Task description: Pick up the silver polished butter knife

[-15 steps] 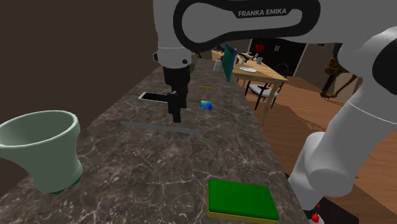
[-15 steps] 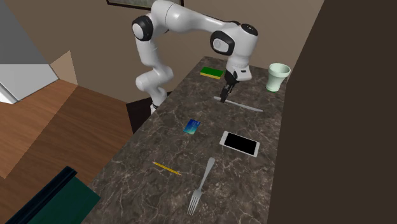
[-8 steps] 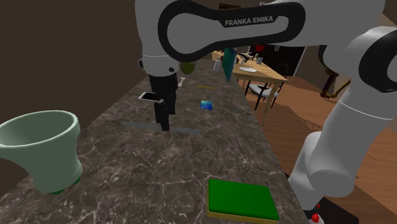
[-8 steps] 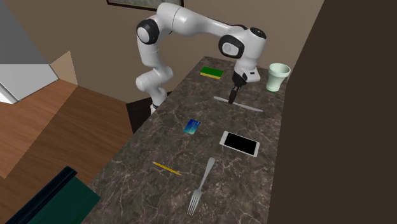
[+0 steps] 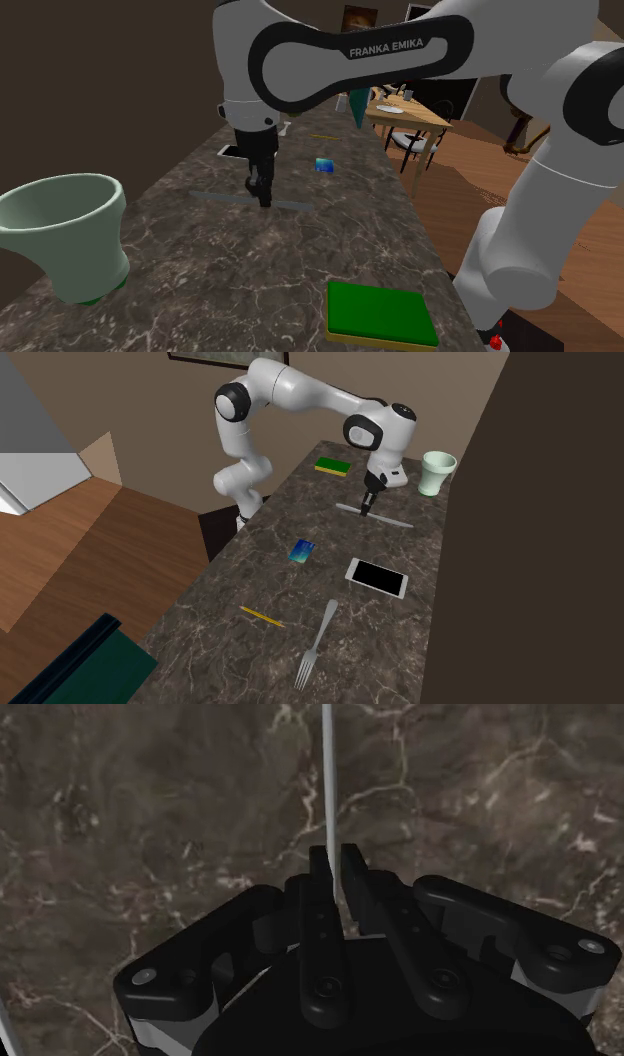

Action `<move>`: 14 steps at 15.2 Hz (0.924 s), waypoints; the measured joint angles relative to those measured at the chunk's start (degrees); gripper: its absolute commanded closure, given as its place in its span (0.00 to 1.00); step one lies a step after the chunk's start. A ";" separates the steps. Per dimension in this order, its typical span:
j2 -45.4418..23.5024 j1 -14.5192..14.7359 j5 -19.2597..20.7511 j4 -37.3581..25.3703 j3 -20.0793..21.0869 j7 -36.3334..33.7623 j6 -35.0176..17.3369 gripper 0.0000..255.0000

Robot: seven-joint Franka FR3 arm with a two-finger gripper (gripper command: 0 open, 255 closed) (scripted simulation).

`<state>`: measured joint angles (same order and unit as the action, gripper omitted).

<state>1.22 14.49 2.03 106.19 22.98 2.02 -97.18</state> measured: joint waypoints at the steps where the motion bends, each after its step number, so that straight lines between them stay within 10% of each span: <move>1: 0.01 -0.01 0.01 0.00 -0.01 0.00 -0.02 1.00; 14: -0.20 -0.03 0.07 -5.73 -0.03 0.22 5.51 1.00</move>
<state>1.02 14.46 2.10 100.46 22.95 2.24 -91.67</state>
